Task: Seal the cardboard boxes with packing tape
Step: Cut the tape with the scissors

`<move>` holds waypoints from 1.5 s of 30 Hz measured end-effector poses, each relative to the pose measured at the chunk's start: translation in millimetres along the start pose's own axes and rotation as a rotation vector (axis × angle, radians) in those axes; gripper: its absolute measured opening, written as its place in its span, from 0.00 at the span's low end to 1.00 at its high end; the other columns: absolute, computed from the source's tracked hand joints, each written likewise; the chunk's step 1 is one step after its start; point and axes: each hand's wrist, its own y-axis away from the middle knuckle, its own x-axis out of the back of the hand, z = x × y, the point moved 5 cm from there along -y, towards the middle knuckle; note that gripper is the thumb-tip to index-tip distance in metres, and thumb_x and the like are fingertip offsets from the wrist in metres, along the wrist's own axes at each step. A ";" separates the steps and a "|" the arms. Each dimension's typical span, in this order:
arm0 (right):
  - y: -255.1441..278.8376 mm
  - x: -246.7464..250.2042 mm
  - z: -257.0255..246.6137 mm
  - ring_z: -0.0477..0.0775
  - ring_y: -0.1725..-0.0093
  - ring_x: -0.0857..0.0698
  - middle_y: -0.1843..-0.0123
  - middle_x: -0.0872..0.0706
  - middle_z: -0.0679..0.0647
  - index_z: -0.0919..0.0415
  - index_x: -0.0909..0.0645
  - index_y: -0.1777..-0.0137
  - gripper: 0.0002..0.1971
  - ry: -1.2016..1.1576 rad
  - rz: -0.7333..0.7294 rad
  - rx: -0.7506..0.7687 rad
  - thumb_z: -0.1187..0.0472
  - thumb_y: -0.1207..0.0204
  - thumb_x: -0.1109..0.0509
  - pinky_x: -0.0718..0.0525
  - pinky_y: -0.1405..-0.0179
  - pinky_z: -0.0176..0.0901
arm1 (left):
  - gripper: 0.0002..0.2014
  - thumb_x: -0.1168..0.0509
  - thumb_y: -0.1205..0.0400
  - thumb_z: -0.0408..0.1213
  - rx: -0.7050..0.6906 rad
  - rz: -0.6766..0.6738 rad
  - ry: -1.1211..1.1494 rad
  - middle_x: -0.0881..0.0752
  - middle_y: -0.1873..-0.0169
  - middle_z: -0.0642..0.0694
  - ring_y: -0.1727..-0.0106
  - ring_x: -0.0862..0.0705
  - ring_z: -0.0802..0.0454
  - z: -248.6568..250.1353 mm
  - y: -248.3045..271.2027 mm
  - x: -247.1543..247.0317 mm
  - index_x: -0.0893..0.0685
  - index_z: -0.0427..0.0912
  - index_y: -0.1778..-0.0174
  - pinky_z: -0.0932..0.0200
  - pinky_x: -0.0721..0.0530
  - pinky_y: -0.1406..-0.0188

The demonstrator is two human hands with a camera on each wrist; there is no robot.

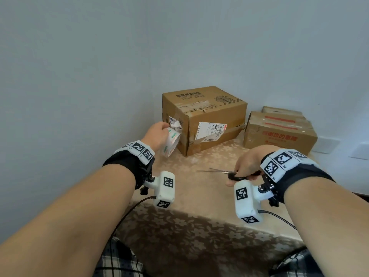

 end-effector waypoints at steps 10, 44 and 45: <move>54.7 20.6 -11.5 0.45 0.59 0.20 0.50 0.14 0.52 0.51 0.20 0.42 0.21 -0.335 0.246 0.497 0.42 0.30 0.25 0.25 0.57 0.36 | 0.17 0.50 0.14 0.29 -0.009 0.036 0.005 0.21 0.36 0.35 0.39 0.20 0.40 7.7 3.7 6.5 0.26 0.35 0.31 0.48 0.20 0.41; -18.4 120.6 -133.7 0.62 0.46 0.18 0.47 0.17 0.55 0.53 0.32 0.35 0.29 -0.333 1.043 0.513 0.34 0.27 0.34 0.18 0.49 0.56 | 0.08 0.36 0.20 0.38 -0.015 -0.066 -0.064 0.15 0.60 0.46 0.56 0.16 0.48 -30.3 -53.4 7.3 0.14 0.40 0.52 0.53 0.17 0.55; -18.6 121.5 -137.0 0.64 0.44 0.19 0.45 0.17 0.57 0.54 0.32 0.35 0.29 -0.315 1.074 0.460 0.35 0.26 0.34 0.20 0.45 0.58 | 0.08 0.36 0.20 0.39 -0.009 -0.071 -0.066 0.14 0.59 0.44 0.56 0.16 0.48 -31.0 -54.6 5.5 0.14 0.40 0.51 0.51 0.16 0.52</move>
